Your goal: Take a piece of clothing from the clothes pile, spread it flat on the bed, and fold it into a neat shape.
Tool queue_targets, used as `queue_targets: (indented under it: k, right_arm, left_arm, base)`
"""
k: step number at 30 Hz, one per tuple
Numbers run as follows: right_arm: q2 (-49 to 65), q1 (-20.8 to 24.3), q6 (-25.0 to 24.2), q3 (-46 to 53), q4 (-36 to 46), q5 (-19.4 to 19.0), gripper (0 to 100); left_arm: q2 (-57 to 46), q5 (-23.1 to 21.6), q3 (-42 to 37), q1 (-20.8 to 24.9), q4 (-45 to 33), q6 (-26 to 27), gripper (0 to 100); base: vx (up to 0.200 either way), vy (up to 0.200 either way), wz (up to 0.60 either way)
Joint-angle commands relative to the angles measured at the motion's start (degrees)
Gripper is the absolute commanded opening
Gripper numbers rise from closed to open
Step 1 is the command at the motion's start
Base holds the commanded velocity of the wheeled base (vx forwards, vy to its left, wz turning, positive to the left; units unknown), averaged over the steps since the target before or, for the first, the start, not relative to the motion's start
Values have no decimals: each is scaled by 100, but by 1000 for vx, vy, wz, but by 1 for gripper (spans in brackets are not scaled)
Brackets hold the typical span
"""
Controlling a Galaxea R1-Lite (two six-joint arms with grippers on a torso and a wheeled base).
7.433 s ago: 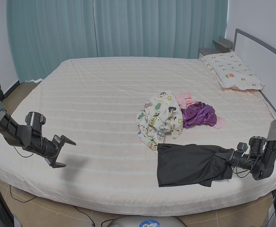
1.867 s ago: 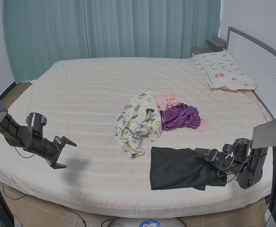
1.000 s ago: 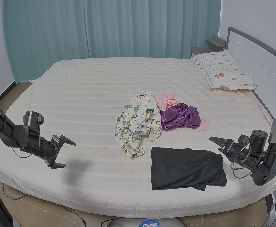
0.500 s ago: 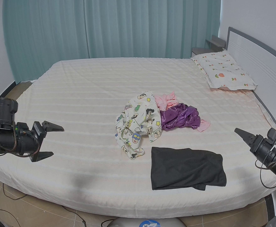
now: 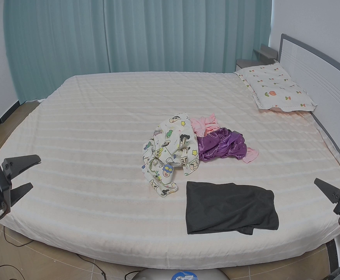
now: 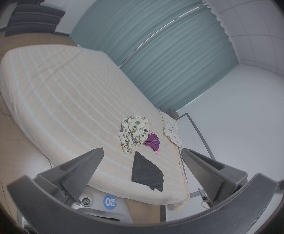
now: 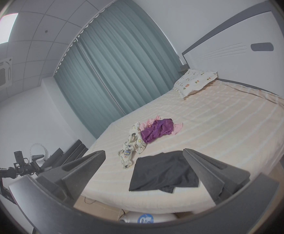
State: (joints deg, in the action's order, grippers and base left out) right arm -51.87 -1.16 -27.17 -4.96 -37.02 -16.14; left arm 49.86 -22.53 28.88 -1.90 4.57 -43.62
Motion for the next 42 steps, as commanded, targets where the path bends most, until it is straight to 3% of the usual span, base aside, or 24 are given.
queue_targets:
  k: [1,10,15,17,22,25,28,34,38,42]
  right_arm:
    - [3007,2,880,-857,2999,41,100]
    - [4449,2,1759,-813,4309,50,100]
    - [4985,28,2146,-796,4678,67,100]
    - [5108,81,2366,-822,4704,137,100]
    - [5126,81,2717,-796,4695,674,100]
    - [5170,98,3139,-541,4643,1342,100]
    - [5178,107,3394,-690,4616,1667,100]
    - [5178,107,3447,-998,4695,1588,100]
    - [5178,107,3280,-110,4634,1623,100]
    - [5178,107,2963,153,4177,1632,100]
  left_arm:
    - [-2411,205,-699,-30,-554,1083,100]
    - [-3457,706,-823,-38,-1116,2358,100]
    - [-3914,1058,-1025,-73,-1116,2832,100]
    - [-4239,1312,-1165,-82,-1116,3281,100]
    - [-4476,1928,-1394,-73,-1028,3957,100]
    - [-4555,2411,-1517,-21,-791,4344,100]
    - [-4687,2719,-1490,58,-484,4722,100]
    - [-4757,3299,-1253,93,-484,5329,100]
    - [-4801,4248,-1420,102,-1573,5487,100]
    - [-4924,4037,-2088,137,-1688,5478,100]
  base:
    - [0,0,0]
    - [0,0,0]
    - [0,0,0]
    - [0,0,0]
    - [0,0,0]
    - [0,0,0]
    - [0,0,0]
    - [0,0,0]
    - [0,0,0]
    - [0,0,0]
